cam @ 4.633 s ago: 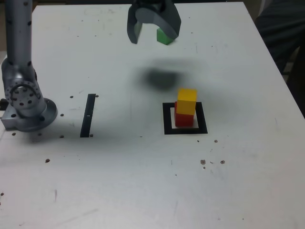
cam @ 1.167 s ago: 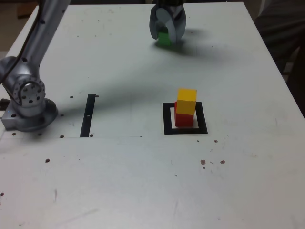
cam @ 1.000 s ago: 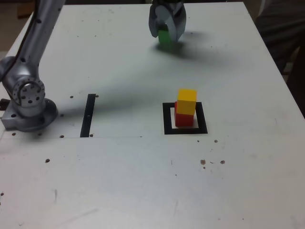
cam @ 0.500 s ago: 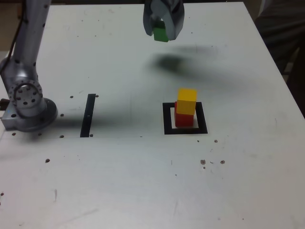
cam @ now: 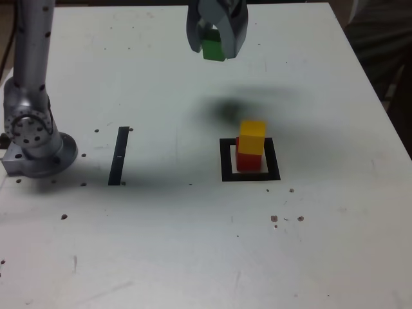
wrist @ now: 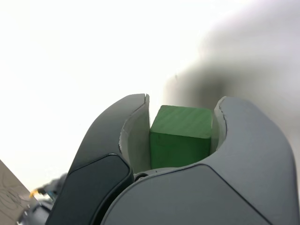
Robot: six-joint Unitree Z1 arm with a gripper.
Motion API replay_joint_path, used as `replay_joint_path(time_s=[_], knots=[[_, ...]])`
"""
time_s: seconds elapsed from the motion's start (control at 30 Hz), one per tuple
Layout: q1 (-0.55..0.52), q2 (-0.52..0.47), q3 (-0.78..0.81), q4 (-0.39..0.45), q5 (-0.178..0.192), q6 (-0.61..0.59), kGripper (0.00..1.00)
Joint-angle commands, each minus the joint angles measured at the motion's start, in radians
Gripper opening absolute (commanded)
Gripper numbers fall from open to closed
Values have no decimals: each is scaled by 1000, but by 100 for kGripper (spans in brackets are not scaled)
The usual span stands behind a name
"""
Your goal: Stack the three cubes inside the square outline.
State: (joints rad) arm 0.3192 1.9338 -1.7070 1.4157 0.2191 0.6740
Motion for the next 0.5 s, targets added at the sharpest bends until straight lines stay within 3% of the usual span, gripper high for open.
replay_joint_path(time_s=[0.0, 0.47], knots=[[-31, -14, 3, 16, -9, -33, 35], [-211, -30, -9, 93, -78, -269, 35]])
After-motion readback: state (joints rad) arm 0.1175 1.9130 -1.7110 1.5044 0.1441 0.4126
